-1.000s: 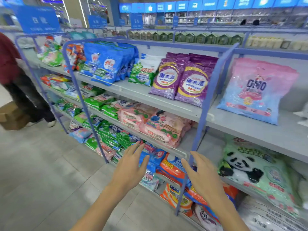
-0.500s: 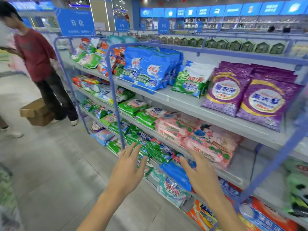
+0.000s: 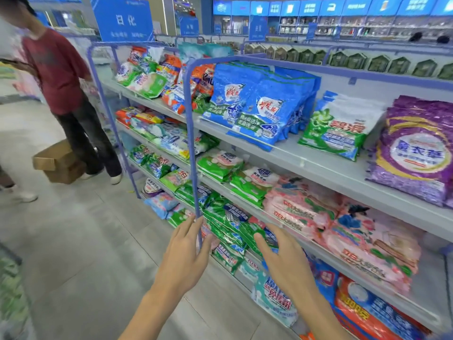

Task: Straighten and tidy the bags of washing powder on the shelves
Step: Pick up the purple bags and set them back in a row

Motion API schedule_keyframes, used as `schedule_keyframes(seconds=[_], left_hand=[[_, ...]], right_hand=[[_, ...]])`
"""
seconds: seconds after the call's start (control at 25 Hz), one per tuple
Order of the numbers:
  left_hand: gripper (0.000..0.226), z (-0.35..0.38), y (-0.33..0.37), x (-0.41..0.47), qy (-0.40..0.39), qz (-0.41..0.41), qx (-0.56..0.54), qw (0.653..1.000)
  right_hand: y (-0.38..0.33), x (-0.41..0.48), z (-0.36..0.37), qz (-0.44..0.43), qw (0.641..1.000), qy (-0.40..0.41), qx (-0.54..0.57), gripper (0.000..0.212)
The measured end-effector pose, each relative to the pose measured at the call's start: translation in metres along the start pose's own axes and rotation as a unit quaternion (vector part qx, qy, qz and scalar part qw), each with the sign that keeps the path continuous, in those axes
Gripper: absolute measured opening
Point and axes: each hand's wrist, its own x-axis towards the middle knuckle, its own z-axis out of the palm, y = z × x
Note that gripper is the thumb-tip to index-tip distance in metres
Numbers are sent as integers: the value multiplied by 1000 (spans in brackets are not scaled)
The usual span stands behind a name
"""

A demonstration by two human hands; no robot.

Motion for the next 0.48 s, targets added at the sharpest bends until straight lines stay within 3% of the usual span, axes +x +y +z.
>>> schedule_keyframes(seconds=[0.48], left_hand=[[67,-28,-137,174,-30,-88,27,995]], right_hand=[[-75,217,133,-19,997,-71,20,65]])
